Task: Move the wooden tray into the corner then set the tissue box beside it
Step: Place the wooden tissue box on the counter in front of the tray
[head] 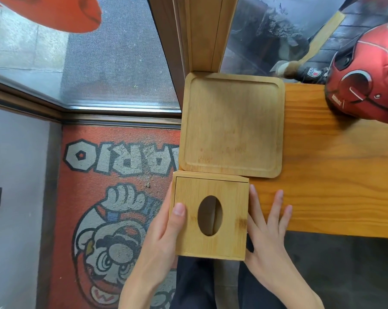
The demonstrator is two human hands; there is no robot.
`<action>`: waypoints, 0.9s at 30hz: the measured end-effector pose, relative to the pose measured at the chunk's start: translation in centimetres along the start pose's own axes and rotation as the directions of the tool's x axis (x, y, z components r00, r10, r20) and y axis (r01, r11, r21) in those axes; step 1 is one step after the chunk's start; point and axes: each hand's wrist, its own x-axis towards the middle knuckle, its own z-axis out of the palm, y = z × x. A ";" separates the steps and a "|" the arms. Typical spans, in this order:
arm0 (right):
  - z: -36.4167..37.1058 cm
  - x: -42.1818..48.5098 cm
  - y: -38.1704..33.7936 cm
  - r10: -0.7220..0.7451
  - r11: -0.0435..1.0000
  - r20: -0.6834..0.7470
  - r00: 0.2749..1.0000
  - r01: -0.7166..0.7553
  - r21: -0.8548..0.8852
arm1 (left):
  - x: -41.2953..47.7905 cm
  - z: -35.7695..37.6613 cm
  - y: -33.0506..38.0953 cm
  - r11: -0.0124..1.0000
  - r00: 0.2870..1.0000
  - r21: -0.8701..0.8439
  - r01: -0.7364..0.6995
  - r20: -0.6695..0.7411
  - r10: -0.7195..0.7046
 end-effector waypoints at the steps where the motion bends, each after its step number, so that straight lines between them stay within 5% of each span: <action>1: 0.1 0.0 0.1 -0.005 1.000 -0.009 1.000 0.005 -0.009 | 0.0 0.1 0.0 1.000 1.000 -0.002 0.000 -0.001 0.000; 7: 0.1 0.0 0.1 0.018 1.000 0.013 1.000 -0.018 0.007 | 0.3 -0.1 0.0 0.996 0.999 0.078 -0.035 -0.004 0.036; 10: -2.1 -0.4 -0.3 0.058 0.998 0.133 0.989 -0.061 0.018 | 0.0 0.0 0.5 0.963 0.989 0.258 -0.084 -0.094 0.111; 12: -4.1 -0.9 -0.6 0.072 0.991 0.202 0.977 -0.093 0.094 | -0.7 0.0 0.8 0.884 0.963 0.442 -0.154 -0.134 0.235; 15: -6.8 -1.8 -0.9 0.150 0.869 0.220 0.964 -0.235 0.435 | -1.6 0.1 0.8 0.709 0.909 0.642 -0.292 -0.044 0.414; 19: -8.8 -0.2 -0.7 0.320 0.692 0.195 0.927 -0.369 0.621 | -1.4 0.9 1.0 0.462 0.892 0.815 -0.348 0.137 0.431; 27: -9.9 2.4 -1.5 0.339 0.627 0.180 0.923 -0.364 0.688 | -1.1 1.1 1.2 0.531 0.911 0.768 -0.358 0.162 0.380</action>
